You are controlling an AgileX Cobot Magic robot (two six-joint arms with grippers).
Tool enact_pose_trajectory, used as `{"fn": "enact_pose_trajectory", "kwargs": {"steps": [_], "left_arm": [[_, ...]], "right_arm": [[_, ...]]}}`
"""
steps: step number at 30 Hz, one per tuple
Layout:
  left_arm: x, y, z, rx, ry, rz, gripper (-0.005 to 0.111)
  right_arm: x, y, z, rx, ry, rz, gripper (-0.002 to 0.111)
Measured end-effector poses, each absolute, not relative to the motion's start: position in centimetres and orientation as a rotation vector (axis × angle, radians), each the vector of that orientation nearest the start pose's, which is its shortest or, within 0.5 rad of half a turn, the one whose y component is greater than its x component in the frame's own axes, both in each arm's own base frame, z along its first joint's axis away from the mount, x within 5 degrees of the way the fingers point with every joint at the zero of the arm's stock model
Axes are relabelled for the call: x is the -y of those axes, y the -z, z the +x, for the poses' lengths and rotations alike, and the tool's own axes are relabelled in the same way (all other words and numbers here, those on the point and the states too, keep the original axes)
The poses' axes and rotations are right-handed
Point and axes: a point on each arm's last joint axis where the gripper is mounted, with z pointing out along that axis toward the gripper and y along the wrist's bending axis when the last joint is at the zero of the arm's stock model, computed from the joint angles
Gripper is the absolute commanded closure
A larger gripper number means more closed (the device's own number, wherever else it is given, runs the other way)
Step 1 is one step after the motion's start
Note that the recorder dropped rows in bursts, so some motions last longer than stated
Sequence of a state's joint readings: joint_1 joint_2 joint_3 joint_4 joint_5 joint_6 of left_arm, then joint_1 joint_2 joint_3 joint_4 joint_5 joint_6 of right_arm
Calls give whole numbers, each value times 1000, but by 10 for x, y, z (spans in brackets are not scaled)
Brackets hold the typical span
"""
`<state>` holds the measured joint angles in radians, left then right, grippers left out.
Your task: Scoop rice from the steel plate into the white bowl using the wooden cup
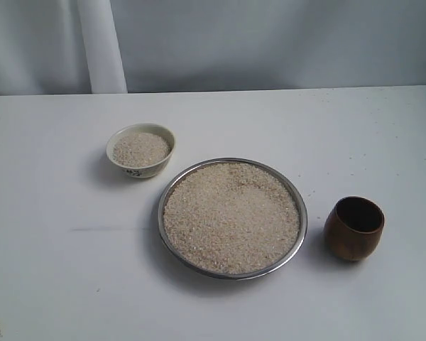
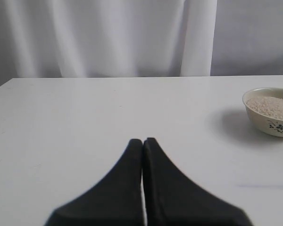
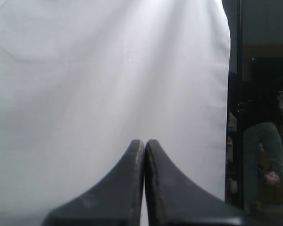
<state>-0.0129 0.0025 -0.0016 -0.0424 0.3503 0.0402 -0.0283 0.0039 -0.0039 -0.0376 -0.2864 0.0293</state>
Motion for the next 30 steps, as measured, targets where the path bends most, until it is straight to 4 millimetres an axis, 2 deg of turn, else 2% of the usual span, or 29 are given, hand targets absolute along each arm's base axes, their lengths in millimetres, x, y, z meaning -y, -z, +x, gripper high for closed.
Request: {"fn": "enact_pose_trajectory", "kwargs": {"steps": [15,18,25,30], "left_arm": [[2,-182,53,-1834,22,22,107],[2,-182,53,-1834,22,22,107],[2,-182,53,-1834,22,22,107],[2,-182,53,-1834,22,22,107]], "right_arm": [[0,-240,50,-1189,24,3,108],[0,-246,48,-1122,32,-5,108],[-1,-259,40,-953,-247,134,108],[0,-273,40,-1044,-330,208,108]]}}
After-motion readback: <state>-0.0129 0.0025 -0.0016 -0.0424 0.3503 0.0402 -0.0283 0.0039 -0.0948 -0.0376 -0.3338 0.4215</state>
